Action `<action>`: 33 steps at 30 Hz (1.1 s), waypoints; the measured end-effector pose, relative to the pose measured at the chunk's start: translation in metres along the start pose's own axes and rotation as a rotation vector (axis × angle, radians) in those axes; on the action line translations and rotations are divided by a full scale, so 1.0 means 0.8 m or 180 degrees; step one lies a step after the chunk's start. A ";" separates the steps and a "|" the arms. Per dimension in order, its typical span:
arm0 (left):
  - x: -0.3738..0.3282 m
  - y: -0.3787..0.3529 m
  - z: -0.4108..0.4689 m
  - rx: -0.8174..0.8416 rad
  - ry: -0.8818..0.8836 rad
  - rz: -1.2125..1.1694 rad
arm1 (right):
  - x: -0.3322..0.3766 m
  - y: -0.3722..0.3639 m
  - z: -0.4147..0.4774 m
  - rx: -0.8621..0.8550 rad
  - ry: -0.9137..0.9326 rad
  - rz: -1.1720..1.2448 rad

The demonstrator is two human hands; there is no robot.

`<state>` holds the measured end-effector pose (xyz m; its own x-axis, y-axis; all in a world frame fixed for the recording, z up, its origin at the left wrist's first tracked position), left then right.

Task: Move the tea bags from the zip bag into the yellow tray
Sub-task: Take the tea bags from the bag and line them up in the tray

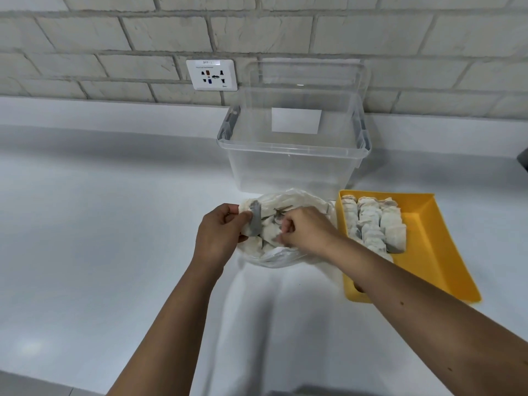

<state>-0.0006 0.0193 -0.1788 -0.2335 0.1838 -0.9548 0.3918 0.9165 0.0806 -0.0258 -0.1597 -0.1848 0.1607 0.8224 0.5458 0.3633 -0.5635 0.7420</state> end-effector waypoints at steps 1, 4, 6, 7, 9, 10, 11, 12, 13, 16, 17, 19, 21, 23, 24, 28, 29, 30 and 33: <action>0.001 0.004 0.001 -0.0043 -0.0009 -0.0003 | -0.003 0.014 -0.009 -0.0088 0.0034 0.0186; 0.001 0.011 0.000 -0.0150 -0.0014 0.0015 | -0.015 0.047 -0.037 -0.0263 0.0245 0.1543; 0.000 0.001 0.001 -0.0088 0.0016 -0.0056 | -0.017 0.052 -0.052 -0.0239 0.0432 0.2399; -0.001 -0.008 0.000 -0.0015 0.0035 -0.0092 | -0.016 0.050 -0.057 -0.0201 0.0475 0.2600; -0.004 -0.028 -0.001 0.0128 0.0037 -0.0191 | -0.011 0.039 -0.062 -0.0136 0.0462 0.2810; -0.004 -0.036 -0.002 0.0171 0.0026 -0.0214 | -0.010 0.033 -0.064 -0.0140 0.0429 0.2892; -0.005 -0.044 -0.002 0.0205 0.0014 -0.0221 | -0.009 0.028 -0.064 -0.0177 0.0399 0.2961; -0.005 -0.050 -0.004 0.0234 0.0008 -0.0254 | -0.010 0.025 -0.064 -0.0251 0.0361 0.2995; -0.004 -0.055 -0.005 0.0246 0.0015 -0.0327 | -0.012 0.024 -0.064 -0.0352 0.0319 0.2977; 0.000 -0.059 -0.009 0.0222 0.0051 -0.0571 | -0.015 0.024 -0.062 -0.0564 0.0248 0.2876; 0.000 -0.060 -0.010 0.0217 0.0036 -0.0559 | -0.013 0.024 -0.061 -0.0590 0.0263 0.2826; -0.004 -0.056 -0.011 0.0180 -0.0032 -0.0393 | -0.006 0.024 -0.059 -0.0578 0.0326 0.2657; -0.012 -0.044 -0.011 0.0033 -0.0152 -0.0173 | 0.003 0.026 -0.054 -0.0481 0.0368 0.2495; -0.018 -0.023 -0.008 -0.0157 -0.0262 -0.0048 | 0.000 0.037 -0.045 -0.0529 0.0348 0.2398; -0.020 -0.011 -0.007 -0.0255 -0.0296 -0.0018 | -0.003 0.044 -0.039 -0.0620 0.0332 0.2304; -0.016 0.024 -0.003 -0.0440 -0.0299 0.0085 | 0.004 0.036 -0.004 -0.0463 0.0293 0.1011; -0.014 0.026 -0.003 -0.0435 -0.0289 0.0069 | 0.010 0.020 0.006 -0.0265 0.0284 0.0530; -0.012 0.026 -0.003 -0.0423 -0.0277 0.0052 | 0.015 0.005 0.016 -0.0099 0.0251 0.0122; -0.007 0.024 -0.002 -0.0392 -0.0236 0.0007 | 0.011 -0.022 0.033 0.0061 -0.0016 -0.0376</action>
<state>0.0069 0.0367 -0.1711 -0.1647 0.1632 -0.9728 0.2789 0.9537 0.1127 -0.0063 -0.1406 -0.2037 0.1204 0.8834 0.4529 0.3975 -0.4609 0.7935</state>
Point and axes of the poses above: each hand's wrist, its own z-axis towards the middle knuckle, its own y-axis out of the back of the hand, x = y × z, the point moved 10 cm from there along z, towards the middle knuckle, and after that the axes turned 15 degrees about x, right-handed, at the moved point
